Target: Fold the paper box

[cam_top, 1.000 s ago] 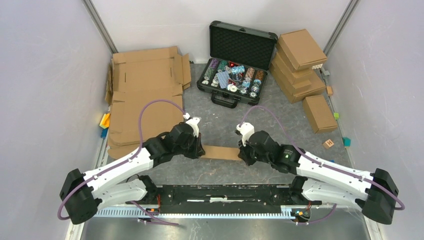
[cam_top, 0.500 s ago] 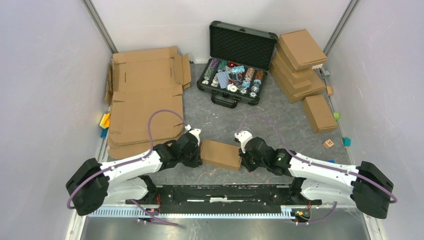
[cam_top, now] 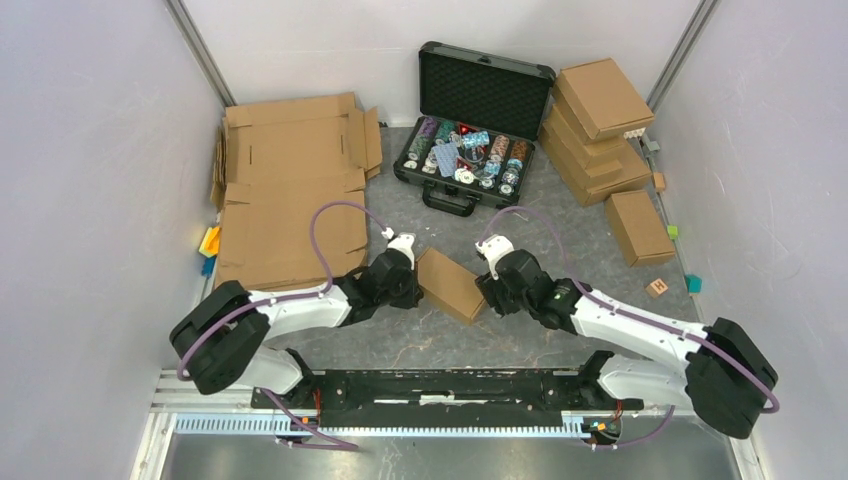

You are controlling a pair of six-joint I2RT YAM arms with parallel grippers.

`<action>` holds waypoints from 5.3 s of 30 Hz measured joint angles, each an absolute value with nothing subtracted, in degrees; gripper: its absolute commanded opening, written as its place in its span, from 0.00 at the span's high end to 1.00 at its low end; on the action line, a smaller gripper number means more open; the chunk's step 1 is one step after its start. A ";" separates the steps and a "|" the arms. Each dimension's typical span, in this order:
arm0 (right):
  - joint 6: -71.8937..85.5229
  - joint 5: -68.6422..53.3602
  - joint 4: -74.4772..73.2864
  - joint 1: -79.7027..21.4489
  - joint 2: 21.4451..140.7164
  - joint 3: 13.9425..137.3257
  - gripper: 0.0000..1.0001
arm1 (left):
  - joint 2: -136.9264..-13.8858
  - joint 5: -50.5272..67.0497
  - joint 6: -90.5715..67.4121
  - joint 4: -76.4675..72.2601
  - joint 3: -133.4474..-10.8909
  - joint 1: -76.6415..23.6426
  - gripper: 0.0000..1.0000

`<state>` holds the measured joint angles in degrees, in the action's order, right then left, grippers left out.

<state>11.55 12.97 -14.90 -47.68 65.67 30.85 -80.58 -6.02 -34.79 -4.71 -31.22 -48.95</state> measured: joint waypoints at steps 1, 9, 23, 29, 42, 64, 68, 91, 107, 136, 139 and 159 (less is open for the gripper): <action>11.14 13.23 -15.55 -47.59 64.99 31.11 0.02 | -80.03 -6.02 -34.50 -4.71 -31.22 -48.60 0.92; 3.38 6.76 -19.35 -47.44 61.98 35.97 0.02 | -73.82 -5.15 -32.29 -4.64 -30.68 -46.19 0.91; -2.70 -4.64 -19.38 -47.53 89.27 55.61 0.02 | -70.43 -1.37 -28.84 -6.35 -27.44 -43.31 0.90; -2.61 -5.15 -20.34 -48.73 90.78 56.93 0.02 | -68.31 -0.16 -28.69 -7.44 -25.93 -42.04 0.90; 1.93 -4.14 -20.38 -50.04 89.89 55.99 0.02 | -71.37 4.67 -27.59 -10.20 -25.61 -40.47 0.90; 25.85 -5.13 -13.96 -36.99 48.99 25.21 0.02 | -71.24 9.74 -30.50 -9.21 -26.33 -38.48 0.40; 37.19 -2.98 -12.88 -36.99 41.17 19.86 0.02 | -71.50 10.28 -30.57 -8.97 -28.97 -36.18 0.33; 68.29 -3.77 0.75 -40.62 38.48 5.37 0.02 | -95.15 30.35 -29.56 -8.73 -44.49 -28.14 0.75; 77.82 -0.10 13.56 -45.65 44.21 2.98 0.23 | -95.72 31.70 -29.54 -9.28 -44.49 -27.33 0.77; 65.30 17.28 -12.97 -31.07 32.08 20.14 0.51 | -74.50 26.22 -32.86 -25.96 -27.77 -27.07 0.19; 59.90 14.85 -16.34 -24.97 36.38 27.33 0.51 | -74.50 26.09 -33.93 -27.57 -27.07 -27.11 0.19; 40.32 -13.34 -29.15 30.52 43.18 38.54 0.50 | -74.50 26.09 -37.54 -30.59 -26.79 -28.64 0.20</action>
